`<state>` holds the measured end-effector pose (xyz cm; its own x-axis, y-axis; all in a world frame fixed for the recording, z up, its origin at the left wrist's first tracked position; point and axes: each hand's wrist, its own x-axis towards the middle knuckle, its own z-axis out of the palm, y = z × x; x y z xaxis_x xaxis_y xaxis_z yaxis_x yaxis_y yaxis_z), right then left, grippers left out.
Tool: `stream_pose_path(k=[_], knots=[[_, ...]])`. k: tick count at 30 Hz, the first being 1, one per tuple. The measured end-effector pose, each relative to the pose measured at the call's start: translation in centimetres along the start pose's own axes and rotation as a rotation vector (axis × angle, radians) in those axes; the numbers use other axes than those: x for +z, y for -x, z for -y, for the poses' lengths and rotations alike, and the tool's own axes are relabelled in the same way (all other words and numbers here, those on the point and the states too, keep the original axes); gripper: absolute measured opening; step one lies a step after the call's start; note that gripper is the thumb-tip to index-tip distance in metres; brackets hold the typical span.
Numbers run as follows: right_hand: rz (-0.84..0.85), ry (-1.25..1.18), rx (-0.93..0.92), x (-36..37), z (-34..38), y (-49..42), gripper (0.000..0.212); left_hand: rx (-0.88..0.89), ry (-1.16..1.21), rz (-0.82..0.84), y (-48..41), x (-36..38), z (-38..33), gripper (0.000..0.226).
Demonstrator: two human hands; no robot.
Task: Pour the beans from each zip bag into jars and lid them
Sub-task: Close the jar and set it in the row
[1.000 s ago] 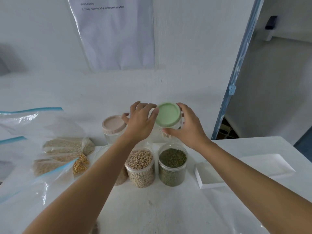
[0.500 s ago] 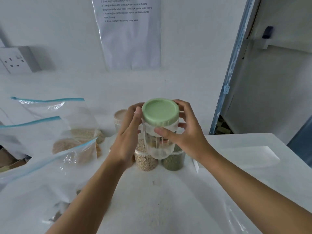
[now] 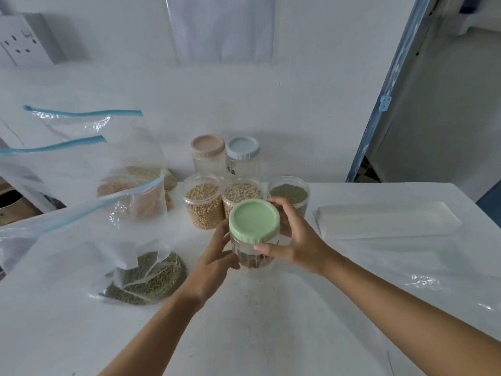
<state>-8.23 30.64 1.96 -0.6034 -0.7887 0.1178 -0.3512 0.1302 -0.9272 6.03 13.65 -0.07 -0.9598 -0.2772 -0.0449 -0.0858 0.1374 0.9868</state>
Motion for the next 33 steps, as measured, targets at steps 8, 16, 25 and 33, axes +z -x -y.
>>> stream_pose_path(k=[8, 16, 25, 33], knots=[[0.022, 0.486, 0.055, 1.1, 5.1, -1.1, 0.077, 0.101, -0.135, -0.026, -1.5, 1.5, 1.3, 0.104], [-0.063, 0.937, 0.039, 4.0, 6.1, -3.3, 0.077, 0.191, -0.123, -0.060, -3.7, 2.0, 2.1, 0.082], [0.264, 0.635, -0.262, 0.7, 4.6, -5.1, 0.060, 0.171, -0.215, 0.101, -5.1, 0.3, 1.8, 0.076], [0.218, 1.092, -0.140, 0.8, 7.3, -4.0, 0.072, 0.169, -0.136, 0.092, -5.0, 0.9, 2.2, 0.081]])
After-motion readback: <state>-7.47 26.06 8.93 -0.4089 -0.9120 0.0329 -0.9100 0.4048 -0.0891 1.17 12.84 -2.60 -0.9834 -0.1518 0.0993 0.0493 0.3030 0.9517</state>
